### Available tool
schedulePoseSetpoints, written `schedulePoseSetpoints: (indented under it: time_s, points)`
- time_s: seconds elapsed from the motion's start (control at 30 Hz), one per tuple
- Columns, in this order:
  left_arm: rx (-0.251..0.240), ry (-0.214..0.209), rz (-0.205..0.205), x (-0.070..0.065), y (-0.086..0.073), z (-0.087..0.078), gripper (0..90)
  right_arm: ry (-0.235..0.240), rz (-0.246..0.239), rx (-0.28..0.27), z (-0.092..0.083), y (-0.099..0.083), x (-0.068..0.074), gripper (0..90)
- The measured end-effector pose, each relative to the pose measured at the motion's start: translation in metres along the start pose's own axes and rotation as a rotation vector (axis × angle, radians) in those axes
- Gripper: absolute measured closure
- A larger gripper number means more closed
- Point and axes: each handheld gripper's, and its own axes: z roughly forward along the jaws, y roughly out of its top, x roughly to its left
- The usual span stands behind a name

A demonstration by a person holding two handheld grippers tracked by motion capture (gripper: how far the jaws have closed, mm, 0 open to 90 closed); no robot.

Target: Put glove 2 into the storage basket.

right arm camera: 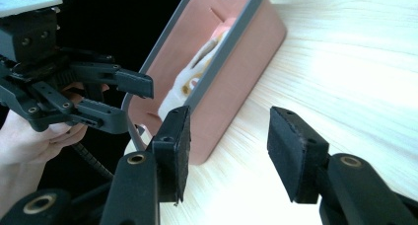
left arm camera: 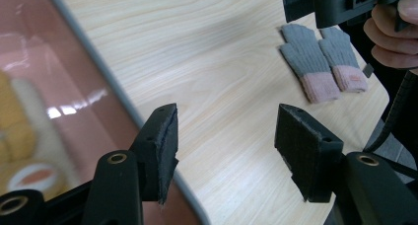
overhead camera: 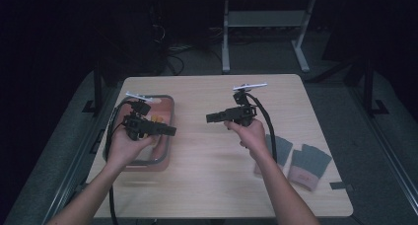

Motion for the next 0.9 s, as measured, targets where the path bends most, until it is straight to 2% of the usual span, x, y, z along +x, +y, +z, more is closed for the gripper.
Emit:
schedulePoseSetpoints:
  time_s: [0.1,0.37,0.63,0.7,0.9]
  points:
    - [0.007,-0.004,0.015,-0.005,0.003,0.006,41.1,-0.01,0.007,-0.009,-0.009,-0.003,-0.005,50.5]
    - [0.014,-0.022,0.02,-0.016,0.005,0.021,39.9,-0.042,0.029,-0.034,-0.031,-0.015,-0.019,50.4]
    - [0.006,-0.042,0.031,-0.026,0.005,0.032,39.1,-0.028,0.062,-0.062,-0.049,-0.026,-0.03,50.5]
    - [0.006,-0.049,0.032,-0.028,0.007,0.035,38.8,-0.034,0.054,-0.063,-0.052,-0.028,-0.033,50.5]
    - [0.008,-0.07,0.036,-0.035,0.009,0.044,38.4,-0.048,0.071,-0.07,-0.065,-0.034,-0.04,50.5]
